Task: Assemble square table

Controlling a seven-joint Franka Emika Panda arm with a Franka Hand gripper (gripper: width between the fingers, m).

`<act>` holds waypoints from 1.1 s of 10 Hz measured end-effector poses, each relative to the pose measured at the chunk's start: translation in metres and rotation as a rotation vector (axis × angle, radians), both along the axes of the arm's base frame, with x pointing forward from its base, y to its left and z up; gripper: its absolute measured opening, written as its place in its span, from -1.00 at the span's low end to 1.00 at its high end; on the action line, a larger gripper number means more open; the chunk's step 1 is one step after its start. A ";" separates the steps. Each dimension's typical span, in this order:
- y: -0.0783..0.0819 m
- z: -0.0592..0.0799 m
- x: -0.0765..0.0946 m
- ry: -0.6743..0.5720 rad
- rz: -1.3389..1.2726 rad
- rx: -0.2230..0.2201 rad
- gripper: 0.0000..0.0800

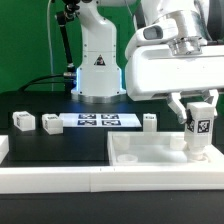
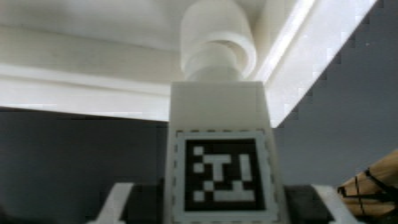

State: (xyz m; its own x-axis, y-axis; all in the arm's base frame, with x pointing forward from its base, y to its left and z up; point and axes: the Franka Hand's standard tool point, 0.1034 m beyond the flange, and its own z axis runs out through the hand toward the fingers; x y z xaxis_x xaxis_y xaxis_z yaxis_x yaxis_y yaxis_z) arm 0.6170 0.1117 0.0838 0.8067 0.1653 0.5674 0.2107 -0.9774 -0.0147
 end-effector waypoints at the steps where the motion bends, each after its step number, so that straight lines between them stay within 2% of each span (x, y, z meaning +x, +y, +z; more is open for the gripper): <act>1: 0.000 -0.004 -0.002 0.006 0.000 0.000 -0.27; 3: 0.000 -0.009 -0.003 0.012 0.000 0.000 -0.27; 9: 0.000 -0.011 -0.004 0.012 -0.001 0.000 -0.27; 10: 0.000 -0.011 -0.004 0.013 -0.001 0.000 -0.02; 11: 0.000 -0.011 -0.005 0.013 -0.001 0.000 0.33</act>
Offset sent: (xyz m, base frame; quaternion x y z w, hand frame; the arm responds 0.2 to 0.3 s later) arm -0.0023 0.0027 -0.0094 0.0007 0.0102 0.0000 0.9999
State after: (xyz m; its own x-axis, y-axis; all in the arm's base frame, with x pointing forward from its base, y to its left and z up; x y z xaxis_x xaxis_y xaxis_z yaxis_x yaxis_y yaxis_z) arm 0.6125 0.1120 0.0724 0.8143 0.1647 0.5566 0.2098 -0.9776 -0.0176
